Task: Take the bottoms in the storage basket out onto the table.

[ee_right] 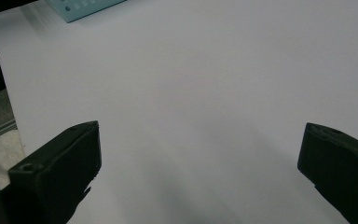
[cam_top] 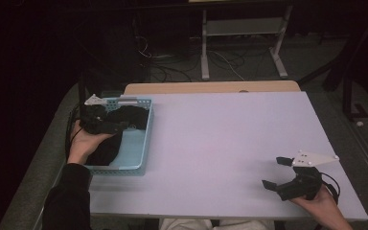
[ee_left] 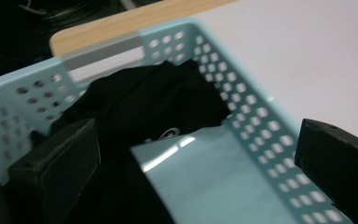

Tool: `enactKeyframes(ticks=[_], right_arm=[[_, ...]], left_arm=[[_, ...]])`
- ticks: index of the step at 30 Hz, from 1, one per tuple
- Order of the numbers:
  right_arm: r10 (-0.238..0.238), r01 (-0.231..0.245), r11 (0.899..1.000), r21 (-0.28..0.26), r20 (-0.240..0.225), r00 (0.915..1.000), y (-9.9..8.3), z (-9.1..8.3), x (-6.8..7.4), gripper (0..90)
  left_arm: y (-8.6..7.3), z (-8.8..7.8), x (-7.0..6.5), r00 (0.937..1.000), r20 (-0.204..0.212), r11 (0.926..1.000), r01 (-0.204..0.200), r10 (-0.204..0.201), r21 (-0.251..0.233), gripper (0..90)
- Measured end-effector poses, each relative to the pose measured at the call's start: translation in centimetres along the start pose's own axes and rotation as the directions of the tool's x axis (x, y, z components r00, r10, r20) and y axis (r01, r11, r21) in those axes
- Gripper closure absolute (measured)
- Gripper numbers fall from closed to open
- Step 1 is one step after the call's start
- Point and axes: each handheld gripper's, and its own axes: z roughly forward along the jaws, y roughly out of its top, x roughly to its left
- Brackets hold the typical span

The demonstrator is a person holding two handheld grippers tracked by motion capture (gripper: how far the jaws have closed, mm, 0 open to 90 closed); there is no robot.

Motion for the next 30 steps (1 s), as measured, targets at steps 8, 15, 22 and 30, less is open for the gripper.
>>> enactKeyframes(ticks=[8,15,22,30], right_arm=[[-0.002,0.002,1.0,0.006,-0.001,1.0,0.0,0.1,0.0,0.0],[-0.006,0.006,1.0,0.013,-0.004,1.0,0.0,0.2,0.1,0.0],[-0.007,0.007,1.0,0.022,-0.001,1.0,-0.1,0.2,0.1,0.0],[-0.007,0.007,1.0,0.027,-0.005,1.0,-0.1,0.4,0.1,0.0]], left_arm=[[0.4,0.4,1.1,0.997,-0.07,0.9984,-0.031,0.034,0.048,0.2],[0.7,1.8,2.4,0.9948,-0.098,0.9958,-0.016,0.025,0.09,0.5],[0.2,3.5,3.4,0.9917,-0.125,0.9891,-0.011,0.03,0.147,0.5],[0.1,4.5,4.1,0.9908,-0.131,0.9814,-0.007,0.033,0.192,0.5]])
